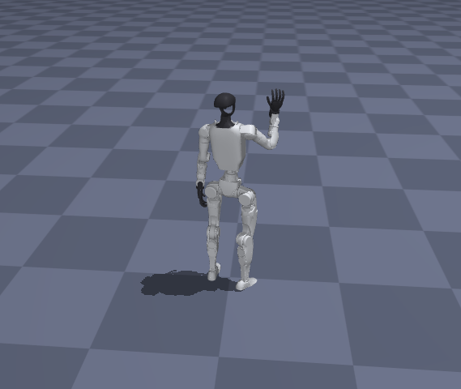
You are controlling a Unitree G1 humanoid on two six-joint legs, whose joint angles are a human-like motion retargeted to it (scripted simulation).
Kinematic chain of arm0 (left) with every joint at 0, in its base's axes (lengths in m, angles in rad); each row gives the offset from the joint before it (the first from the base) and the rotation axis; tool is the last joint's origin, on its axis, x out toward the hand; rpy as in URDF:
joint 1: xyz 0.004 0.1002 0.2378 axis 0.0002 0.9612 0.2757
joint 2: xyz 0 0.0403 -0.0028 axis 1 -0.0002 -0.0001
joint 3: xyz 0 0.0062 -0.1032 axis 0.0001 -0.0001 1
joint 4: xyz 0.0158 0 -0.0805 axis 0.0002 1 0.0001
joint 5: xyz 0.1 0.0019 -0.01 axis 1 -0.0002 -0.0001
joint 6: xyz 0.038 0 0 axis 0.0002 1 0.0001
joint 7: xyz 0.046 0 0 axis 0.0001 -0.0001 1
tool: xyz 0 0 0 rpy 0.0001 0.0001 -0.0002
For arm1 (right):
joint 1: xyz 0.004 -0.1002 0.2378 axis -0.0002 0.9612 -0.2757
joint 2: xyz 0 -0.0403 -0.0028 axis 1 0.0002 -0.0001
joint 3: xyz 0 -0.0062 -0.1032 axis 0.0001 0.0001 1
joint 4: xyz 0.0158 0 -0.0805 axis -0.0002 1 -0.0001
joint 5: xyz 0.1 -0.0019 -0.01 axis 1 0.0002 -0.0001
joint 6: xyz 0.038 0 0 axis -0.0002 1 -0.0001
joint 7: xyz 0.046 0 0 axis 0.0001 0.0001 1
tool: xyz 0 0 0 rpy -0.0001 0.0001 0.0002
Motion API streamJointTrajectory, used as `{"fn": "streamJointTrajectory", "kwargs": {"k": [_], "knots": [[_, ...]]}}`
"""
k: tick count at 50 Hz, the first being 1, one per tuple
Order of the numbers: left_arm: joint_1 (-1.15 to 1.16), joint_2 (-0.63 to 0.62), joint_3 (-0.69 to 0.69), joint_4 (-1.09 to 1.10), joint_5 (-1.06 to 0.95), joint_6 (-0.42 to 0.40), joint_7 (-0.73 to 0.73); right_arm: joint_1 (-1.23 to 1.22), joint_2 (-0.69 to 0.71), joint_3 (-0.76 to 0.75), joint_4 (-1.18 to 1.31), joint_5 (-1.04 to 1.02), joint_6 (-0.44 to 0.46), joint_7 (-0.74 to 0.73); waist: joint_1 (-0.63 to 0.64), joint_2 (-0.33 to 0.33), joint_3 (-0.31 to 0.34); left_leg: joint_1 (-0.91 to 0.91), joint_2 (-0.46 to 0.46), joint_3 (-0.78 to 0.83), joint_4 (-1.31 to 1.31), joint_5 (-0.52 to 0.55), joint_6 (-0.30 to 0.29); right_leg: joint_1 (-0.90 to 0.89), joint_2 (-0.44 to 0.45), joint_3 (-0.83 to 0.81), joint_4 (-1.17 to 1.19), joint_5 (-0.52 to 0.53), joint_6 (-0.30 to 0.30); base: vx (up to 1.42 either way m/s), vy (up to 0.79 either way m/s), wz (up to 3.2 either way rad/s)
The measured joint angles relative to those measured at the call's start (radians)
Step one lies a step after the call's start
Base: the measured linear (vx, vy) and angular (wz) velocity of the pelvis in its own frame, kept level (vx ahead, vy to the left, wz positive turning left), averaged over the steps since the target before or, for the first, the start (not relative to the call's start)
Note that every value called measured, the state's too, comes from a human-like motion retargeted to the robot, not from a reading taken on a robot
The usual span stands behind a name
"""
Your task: Upper body actions
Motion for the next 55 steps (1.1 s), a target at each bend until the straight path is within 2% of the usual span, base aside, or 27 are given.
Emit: {"fn": "streamJointTrajectory", "kwargs": {"k": [3,5,8,19,27,35,45,47,52,55], "knots": [[0.002,0.000,-0.001,0.000,-0.001,0.000,-0.002,0.010,0.046,-0.024,0.019,0.121,-0.041,-0.007,-0.001,0.001,-0.001,-0.001,0.000,-0.002,0.000,0.000,0.000,-0.001,0.000,-0.001,0.000,0.000,0.000,0.00,0.00,0.00],[0.004,0.000,-0.001,0.001,-0.001,-0.001,-0.001,0.017,0.056,-0.032,0.027,0.187,-0.099,0.004,-0.003,0.002,-0.001,-0.001,0.001,0.000,0.000,0.000,-0.001,-0.002,0.000,0.000,0.000,0.000,0.000,0.00,0.00,0.00],[0.006,0.003,-0.001,0.004,0.002,-0.001,-0.001,0.027,0.060,-0.028,0.037,0.227,-0.157,0.001,-0.004,0.005,0.001,0.001,0.003,0.007,0.000,-0.002,-0.001,-0.004,0.002,0.006,0.001,0.001,-0.001,0.00,0.00,0.00],[-0.005,0.016,0.002,-0.005,0.001,0.003,0.005,0.080,0.024,0.025,0.070,0.159,-0.169,0.029,0.000,0.013,0.015,0.013,0.011,0.030,0.000,-0.007,-0.001,-0.012,0.005,0.027,0.006,0.008,-0.002,0.00,0.00,0.00],[-0.019,0.018,0.002,-0.022,-0.004,0.002,0.008,0.217,0.013,0.093,0.133,0.153,-0.266,0.127,0.000,0.013,0.027,0.012,0.012,0.026,0.000,-0.005,-0.001,-0.010,0.006,0.026,0.006,0.009,-0.001,0.00,0.00,0.00],[-0.019,0.014,-0.003,-0.017,-0.004,0.000,0.004,0.451,0.044,0.173,0.250,0.009,-0.319,0.245,0.002,0.010,0.040,0.012,0.013,0.020,-0.001,-0.004,-0.001,-0.007,0.006,0.022,0.006,0.008,0.000,0.00,0.00,0.00],[-0.010,0.006,-0.024,-0.001,-0.011,-0.015,0.012,0.636,0.182,0.330,0.725,-0.144,-0.405,0.398,0.010,0.009,0.065,0.020,0.012,0.017,-0.001,-0.003,-0.002,0.003,0.005,0.020,0.005,0.007,0.000,0.00,0.00,0.00],[-0.009,0.005,-0.034,-0.005,-0.013,-0.022,0.026,0.653,0.213,0.344,0.843,-0.150,-0.415,0.387,0.018,0.011,0.070,0.021,0.013,0.017,-0.001,-0.003,-0.002,0.003,0.005,0.021,0.005,0.008,0.000,0.00,0.00,0.00],[-0.002,0.004,-0.049,-0.012,-0.012,-0.020,0.020,0.674,0.269,0.367,1.158,-0.196,-0.393,0.376,0.023,0.021,0.065,0.015,0.015,0.016,-0.002,-0.002,-0.002,-0.002,0.007,0.021,0.005,0.008,0.001,0.00,0.00,0.00],[0.000,0.004,-0.049,-0.012,-0.010,-0.015,0.018,0.671,0.302,0.371,1.357,-0.230,-0.357,0.483,0.020,0.027,0.058,0.009,0.016,0.017,-0.001,-0.002,-0.002,-0.008,0.007,0.023,0.005,0.009,0.001,0.00,0.00,0.00]]}}
